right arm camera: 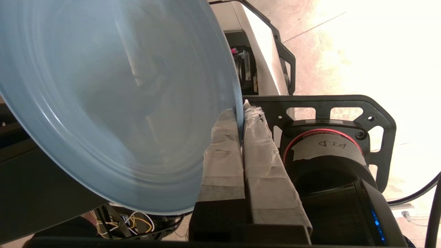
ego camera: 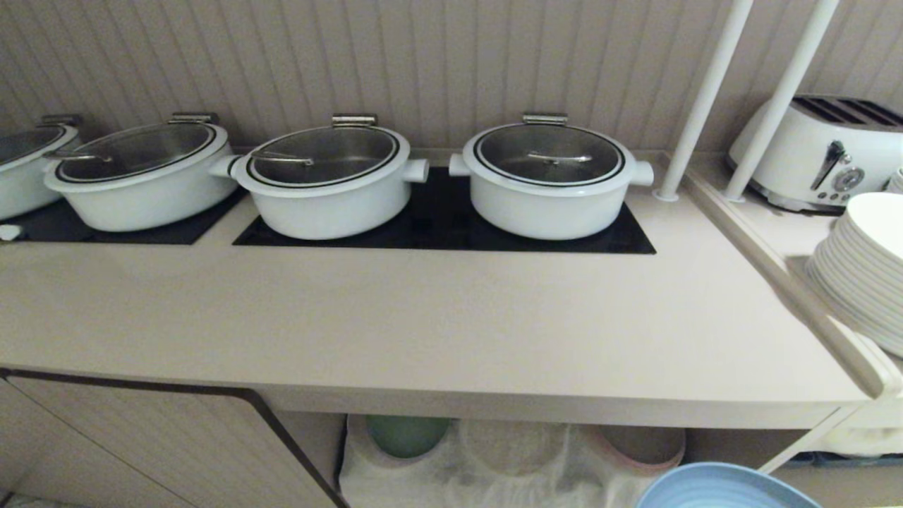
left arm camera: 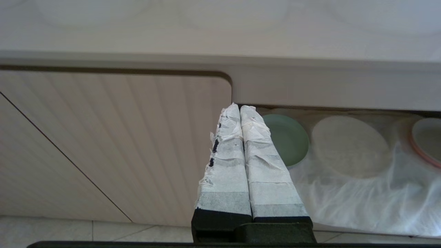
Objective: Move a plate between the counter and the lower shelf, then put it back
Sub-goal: Put the plate in the cupboard
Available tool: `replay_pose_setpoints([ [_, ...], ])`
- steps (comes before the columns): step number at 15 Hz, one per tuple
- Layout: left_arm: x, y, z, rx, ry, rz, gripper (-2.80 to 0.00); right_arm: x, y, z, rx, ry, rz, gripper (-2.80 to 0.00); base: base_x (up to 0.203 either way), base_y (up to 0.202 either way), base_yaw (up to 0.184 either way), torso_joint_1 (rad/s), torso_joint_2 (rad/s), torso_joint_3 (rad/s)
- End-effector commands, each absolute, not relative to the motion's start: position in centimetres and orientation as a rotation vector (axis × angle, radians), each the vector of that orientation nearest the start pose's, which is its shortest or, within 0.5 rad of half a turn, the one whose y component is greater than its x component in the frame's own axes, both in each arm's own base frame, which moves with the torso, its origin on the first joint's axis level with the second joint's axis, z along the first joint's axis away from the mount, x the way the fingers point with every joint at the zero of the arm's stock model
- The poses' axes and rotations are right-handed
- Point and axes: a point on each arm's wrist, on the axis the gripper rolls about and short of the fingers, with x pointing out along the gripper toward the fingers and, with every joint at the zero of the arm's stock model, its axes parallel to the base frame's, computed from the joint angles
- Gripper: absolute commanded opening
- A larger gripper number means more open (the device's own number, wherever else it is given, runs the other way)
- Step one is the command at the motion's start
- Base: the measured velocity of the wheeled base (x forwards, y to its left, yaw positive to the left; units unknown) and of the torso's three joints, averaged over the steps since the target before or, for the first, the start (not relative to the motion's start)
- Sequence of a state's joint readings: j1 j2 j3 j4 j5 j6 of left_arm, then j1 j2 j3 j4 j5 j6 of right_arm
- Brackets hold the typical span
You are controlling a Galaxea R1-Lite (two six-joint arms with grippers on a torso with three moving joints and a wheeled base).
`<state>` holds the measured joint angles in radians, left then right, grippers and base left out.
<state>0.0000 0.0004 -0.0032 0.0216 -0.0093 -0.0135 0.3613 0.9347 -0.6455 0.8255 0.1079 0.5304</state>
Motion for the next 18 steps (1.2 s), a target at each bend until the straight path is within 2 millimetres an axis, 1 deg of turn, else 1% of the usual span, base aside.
replay_pose_setpoints([
  [1,-2.31,-0.02,7.41,-0.014,0.018,-0.009,-2.80,5.11,2.19,17.16,0.327,1.197,0.109,-2.80,0.000,0.000,0.000,-0.151,0.32,0.166],
  [10,-2.31,-0.02,7.41,-0.014,0.018,-0.009,-2.80,5.06,2.18,16.96,0.324,1.205,0.107,-2.80,0.000,0.000,0.000,-0.168,0.35,0.188],
  [18,-2.31,-0.02,7.41,-0.014,0.018,-0.009,-2.80,5.04,2.17,16.82,0.323,1.210,0.105,-2.80,0.000,0.000,0.000,-0.238,0.53,0.282],
])
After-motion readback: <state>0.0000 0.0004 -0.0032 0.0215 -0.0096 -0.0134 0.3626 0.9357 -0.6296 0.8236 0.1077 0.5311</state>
